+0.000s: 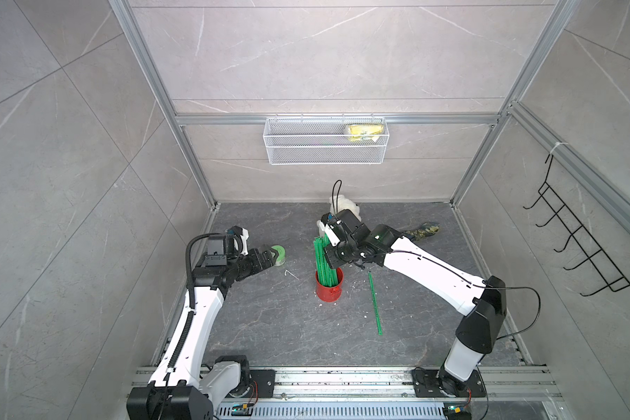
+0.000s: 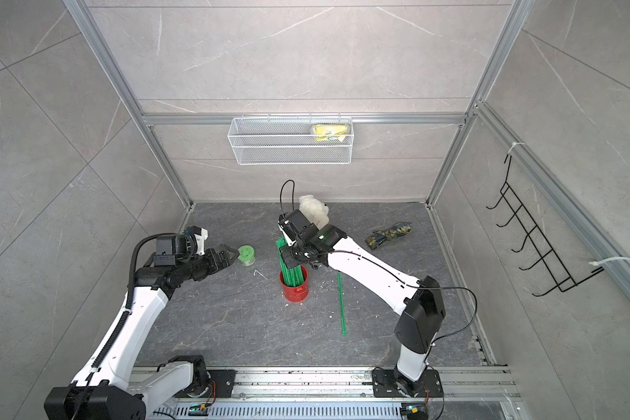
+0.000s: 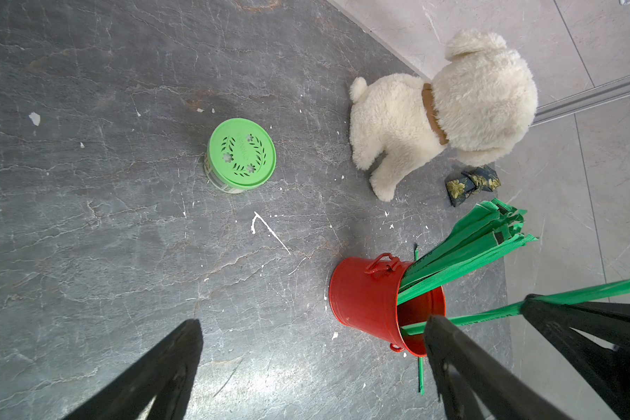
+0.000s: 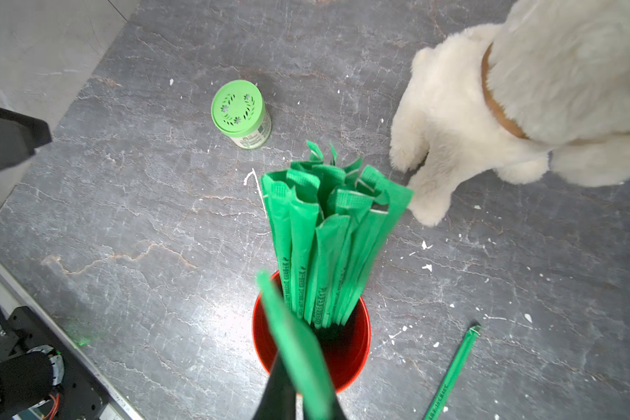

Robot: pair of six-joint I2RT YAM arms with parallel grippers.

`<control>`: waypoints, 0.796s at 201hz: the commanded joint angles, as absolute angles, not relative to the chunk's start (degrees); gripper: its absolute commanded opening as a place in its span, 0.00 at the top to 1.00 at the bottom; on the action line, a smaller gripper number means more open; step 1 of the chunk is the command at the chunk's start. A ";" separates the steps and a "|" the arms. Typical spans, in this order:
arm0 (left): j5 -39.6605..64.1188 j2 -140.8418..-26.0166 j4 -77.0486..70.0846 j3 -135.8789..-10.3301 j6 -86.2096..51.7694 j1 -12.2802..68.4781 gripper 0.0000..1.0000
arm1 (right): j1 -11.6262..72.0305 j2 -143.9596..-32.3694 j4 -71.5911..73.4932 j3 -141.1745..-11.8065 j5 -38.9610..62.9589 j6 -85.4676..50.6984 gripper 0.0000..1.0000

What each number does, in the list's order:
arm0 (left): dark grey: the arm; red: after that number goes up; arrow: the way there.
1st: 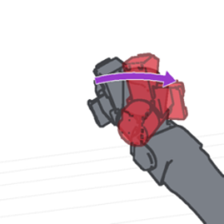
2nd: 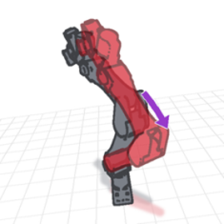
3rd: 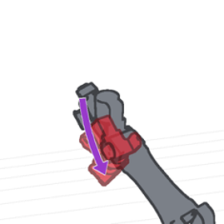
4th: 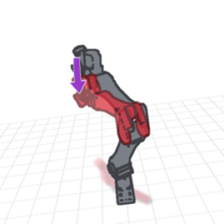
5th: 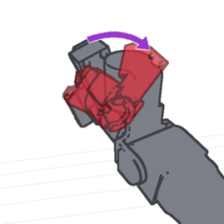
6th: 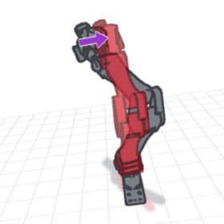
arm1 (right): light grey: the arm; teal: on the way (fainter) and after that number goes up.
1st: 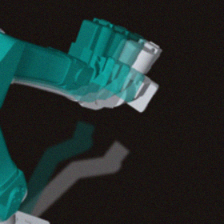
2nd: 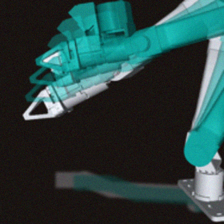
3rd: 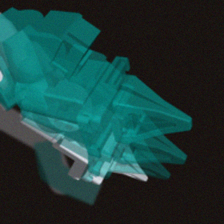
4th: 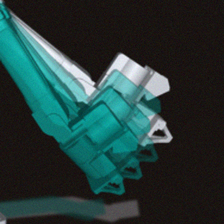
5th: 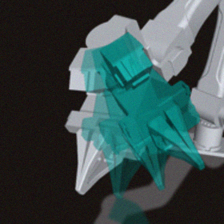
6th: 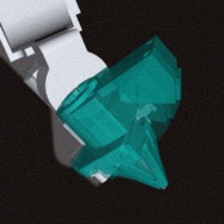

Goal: Take the straws out of the storage container
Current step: Pick up the straw from the container.

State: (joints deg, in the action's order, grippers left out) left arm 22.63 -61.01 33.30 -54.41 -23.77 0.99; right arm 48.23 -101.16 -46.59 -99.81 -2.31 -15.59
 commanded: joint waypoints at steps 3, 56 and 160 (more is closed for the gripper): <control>24.23 -60.64 33.84 -56.71 -22.26 1.03 0.00 | 48.03 -98.17 -49.93 -102.60 -1.83 -14.90 0.92; 24.14 -60.38 33.91 -56.80 -22.24 1.05 0.00 | 47.99 -96.39 -56.50 -108.22 -1.12 -14.51 0.92; 24.09 -59.38 34.11 -56.97 -22.22 1.05 0.00 | 46.84 -109.71 -101.30 -152.20 -10.00 -13.41 0.92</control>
State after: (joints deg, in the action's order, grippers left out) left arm 22.65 -60.90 33.41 -54.43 -23.77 0.99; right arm 48.10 -103.85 -82.43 -145.99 -4.54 -14.61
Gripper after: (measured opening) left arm 0.996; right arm 0.084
